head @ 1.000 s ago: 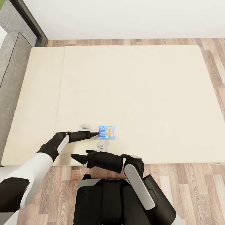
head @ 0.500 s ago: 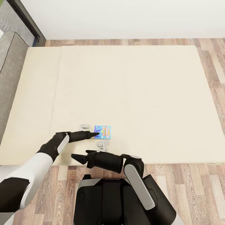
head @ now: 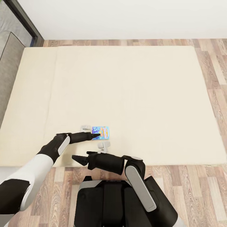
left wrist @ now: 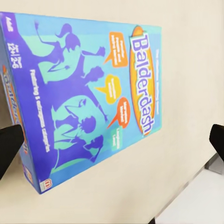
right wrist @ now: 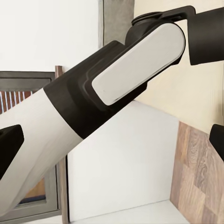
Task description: Put all the toys in the child's room - the three board games (two on the bed and one on the table), the two jigsaw puzzles on the table, and the tennis ball on the table - inside the toy box on the table in the child's room.
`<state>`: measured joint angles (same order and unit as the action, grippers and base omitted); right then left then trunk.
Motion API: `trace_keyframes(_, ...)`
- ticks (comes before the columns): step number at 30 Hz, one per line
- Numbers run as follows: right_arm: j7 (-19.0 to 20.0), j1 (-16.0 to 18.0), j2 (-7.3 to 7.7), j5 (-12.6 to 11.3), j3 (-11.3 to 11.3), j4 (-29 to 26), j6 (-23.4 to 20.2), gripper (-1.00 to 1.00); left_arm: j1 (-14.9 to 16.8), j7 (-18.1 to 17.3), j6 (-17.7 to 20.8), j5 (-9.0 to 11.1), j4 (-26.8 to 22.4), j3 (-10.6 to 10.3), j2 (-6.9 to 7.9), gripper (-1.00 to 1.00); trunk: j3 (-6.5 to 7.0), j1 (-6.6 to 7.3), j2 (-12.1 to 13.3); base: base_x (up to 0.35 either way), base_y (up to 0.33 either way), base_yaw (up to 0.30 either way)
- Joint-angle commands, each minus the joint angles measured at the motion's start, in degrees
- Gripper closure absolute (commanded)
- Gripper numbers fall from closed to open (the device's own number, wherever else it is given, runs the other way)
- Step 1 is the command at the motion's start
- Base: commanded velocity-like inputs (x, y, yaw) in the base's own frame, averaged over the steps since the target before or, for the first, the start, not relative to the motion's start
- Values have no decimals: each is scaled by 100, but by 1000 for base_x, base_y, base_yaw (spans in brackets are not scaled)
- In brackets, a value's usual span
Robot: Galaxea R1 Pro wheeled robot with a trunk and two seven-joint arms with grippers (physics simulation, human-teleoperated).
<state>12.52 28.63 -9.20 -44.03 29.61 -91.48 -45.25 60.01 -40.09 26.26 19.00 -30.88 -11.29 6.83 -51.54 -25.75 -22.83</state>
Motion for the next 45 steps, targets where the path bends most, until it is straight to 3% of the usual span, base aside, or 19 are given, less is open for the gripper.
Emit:
trace_keyframes(1, 24, 2, -3, 19, -7, -2, -27, -100, 2, 10, 46, 60, -5, -28, 5, -100, -6, -3, -9, 0, -100, 0)
trace_keyframes(45, 31, 2, -3, 18, -3, -2, -35, -100, 2, 10, 46, 60, -5, -25, -11, -100, -6, -3, -9, 0, -84, 0)
